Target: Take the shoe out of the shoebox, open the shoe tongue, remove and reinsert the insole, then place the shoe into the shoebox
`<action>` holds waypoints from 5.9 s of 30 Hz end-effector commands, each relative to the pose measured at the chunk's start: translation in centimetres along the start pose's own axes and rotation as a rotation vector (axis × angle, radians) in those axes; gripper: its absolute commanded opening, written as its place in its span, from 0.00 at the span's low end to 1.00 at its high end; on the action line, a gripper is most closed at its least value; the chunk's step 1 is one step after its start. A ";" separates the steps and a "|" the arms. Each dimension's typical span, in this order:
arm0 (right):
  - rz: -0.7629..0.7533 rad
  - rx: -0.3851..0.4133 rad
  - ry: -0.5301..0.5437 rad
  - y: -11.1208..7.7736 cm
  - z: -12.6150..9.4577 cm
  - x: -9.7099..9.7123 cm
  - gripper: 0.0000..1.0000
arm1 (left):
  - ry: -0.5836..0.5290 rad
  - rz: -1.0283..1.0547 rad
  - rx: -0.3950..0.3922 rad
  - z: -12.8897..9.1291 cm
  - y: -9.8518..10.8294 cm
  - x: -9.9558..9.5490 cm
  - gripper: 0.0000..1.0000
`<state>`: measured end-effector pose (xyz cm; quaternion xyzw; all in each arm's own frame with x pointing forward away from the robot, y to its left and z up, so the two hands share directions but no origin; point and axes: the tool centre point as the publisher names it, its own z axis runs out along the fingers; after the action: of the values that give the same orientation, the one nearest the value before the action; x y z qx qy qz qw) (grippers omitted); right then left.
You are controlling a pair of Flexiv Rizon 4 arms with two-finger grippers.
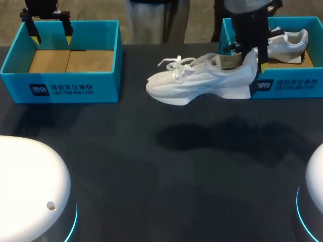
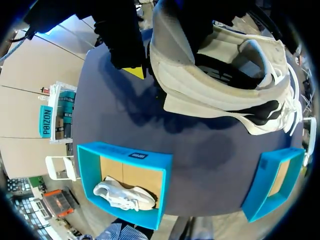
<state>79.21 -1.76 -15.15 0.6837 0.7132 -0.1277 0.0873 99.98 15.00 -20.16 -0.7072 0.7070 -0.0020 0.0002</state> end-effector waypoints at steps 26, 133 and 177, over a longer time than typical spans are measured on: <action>0.001 -0.020 0.005 -1.0 0.2 0.9 0.00 | -0.001 0.000 -0.001 -0.1 0.0 0.0 1.00; -0.013 -0.106 0.030 0.6 16.7 11.2 1.00 | -0.001 0.000 -0.001 -0.1 0.0 0.0 1.00; -1.270 -0.646 0.262 2.8 4.3 11.4 1.00 | -0.001 0.000 -0.001 -0.1 0.0 0.0 1.00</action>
<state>81.13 8.77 -22.59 0.1659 0.9744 0.1007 0.1138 99.98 14.99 -20.16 -0.7072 0.7070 -0.0020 0.0002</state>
